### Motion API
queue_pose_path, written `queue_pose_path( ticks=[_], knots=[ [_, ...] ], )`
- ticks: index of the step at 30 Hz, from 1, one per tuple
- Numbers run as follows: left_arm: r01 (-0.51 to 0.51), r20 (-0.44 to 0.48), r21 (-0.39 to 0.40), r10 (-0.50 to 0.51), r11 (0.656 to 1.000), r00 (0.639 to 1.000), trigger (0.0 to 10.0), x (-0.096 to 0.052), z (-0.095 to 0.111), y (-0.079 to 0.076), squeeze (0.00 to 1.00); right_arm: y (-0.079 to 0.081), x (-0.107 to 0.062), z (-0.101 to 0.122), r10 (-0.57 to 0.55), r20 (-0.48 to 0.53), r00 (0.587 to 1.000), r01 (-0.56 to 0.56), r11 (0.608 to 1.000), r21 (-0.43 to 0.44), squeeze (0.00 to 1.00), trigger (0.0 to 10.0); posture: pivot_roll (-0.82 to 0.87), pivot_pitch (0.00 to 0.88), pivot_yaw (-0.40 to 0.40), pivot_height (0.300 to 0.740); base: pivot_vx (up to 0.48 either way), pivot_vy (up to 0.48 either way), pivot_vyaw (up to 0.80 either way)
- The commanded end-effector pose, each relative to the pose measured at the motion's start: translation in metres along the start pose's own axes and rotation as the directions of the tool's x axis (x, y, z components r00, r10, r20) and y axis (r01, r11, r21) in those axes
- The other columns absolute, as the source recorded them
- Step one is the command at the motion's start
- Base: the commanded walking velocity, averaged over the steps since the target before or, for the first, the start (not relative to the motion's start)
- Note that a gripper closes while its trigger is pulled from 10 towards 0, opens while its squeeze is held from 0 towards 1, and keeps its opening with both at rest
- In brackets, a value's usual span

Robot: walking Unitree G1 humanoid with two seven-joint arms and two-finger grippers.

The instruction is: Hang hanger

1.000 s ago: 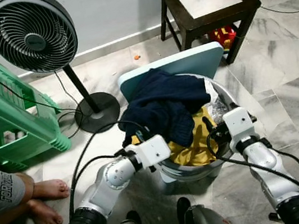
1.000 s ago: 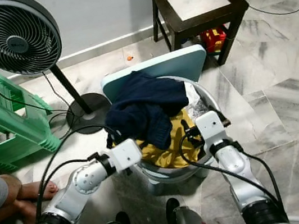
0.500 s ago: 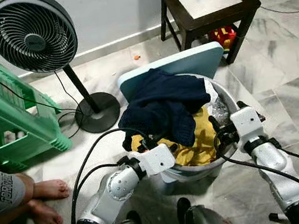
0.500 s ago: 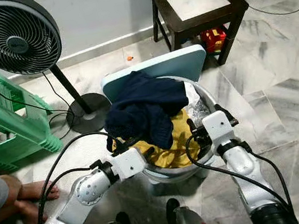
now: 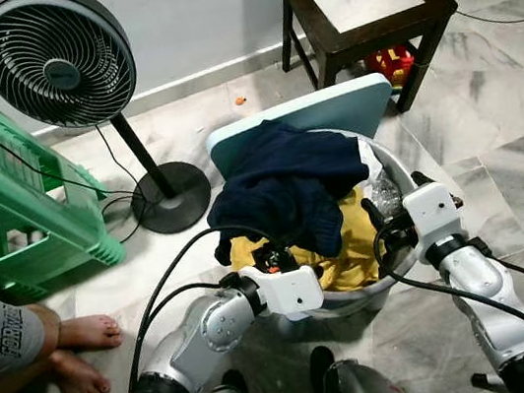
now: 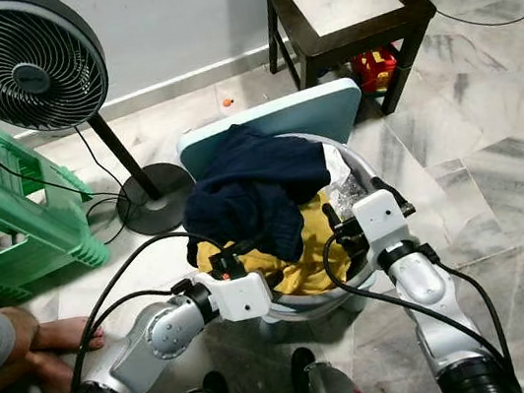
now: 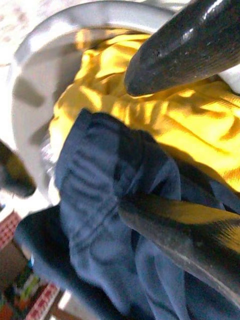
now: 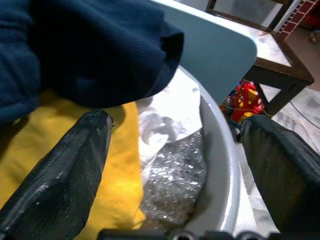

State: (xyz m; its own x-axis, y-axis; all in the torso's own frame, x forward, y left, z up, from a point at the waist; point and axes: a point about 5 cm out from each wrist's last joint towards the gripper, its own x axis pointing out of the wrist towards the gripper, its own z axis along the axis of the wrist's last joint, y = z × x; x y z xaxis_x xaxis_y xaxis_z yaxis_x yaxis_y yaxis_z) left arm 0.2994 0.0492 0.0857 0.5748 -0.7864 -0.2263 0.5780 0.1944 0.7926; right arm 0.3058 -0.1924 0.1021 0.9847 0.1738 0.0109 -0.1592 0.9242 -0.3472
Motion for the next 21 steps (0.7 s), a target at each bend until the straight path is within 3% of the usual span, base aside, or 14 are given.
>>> queue_pose_path(
  ticks=[1,11,16,17,18,21],
  knots=[
    [0.056,-0.019,0.006,-0.055,0.998,0.998,10.0,0.000,-0.005,-0.011,1.00,0.003,-0.006,-0.006,0.006,-0.027,1.000,-0.006,1.000,0.015,0.00,10.0,0.04,0.343,0.027,0.740,0.000,0.000,0.00],
    [0.082,-0.055,0.057,-0.078,0.995,0.995,10.0,0.003,-0.014,-0.008,1.00,0.003,-0.010,-0.007,-0.003,-0.033,0.999,0.003,1.000,0.024,0.00,10.0,0.03,0.347,0.037,0.740,0.000,0.000,0.00],
    [0.045,-0.039,0.094,-0.042,0.995,0.998,10.0,0.012,-0.009,-0.001,1.00,0.006,-0.011,-0.007,0.002,-0.037,0.999,-0.001,1.000,0.027,0.00,10.0,0.02,0.350,0.036,0.740,0.000,0.000,0.00],
    [0.029,-0.027,0.113,-0.026,0.993,0.999,10.0,0.017,-0.005,0.003,0.47,0.006,-0.011,-0.008,0.003,-0.040,0.999,-0.002,1.000,0.028,0.00,10.0,0.02,0.353,0.037,0.740,0.000,0.000,0.00],
    [0.025,-0.020,0.127,-0.022,0.992,1.000,10.0,0.020,-0.002,0.006,0.03,0.006,-0.012,-0.008,0.003,-0.041,0.999,-0.002,1.000,0.029,0.00,10.0,0.02,0.353,0.037,0.740,0.000,0.000,0.00],
    [0.033,-0.018,0.156,-0.031,0.987,0.999,10.0,0.024,-0.001,0.008,0.00,0.007,-0.012,-0.008,0.002,-0.043,0.999,-0.001,1.000,0.031,0.00,10.0,0.02,0.354,0.040,0.740,0.000,0.000,0.00]
  ],
)
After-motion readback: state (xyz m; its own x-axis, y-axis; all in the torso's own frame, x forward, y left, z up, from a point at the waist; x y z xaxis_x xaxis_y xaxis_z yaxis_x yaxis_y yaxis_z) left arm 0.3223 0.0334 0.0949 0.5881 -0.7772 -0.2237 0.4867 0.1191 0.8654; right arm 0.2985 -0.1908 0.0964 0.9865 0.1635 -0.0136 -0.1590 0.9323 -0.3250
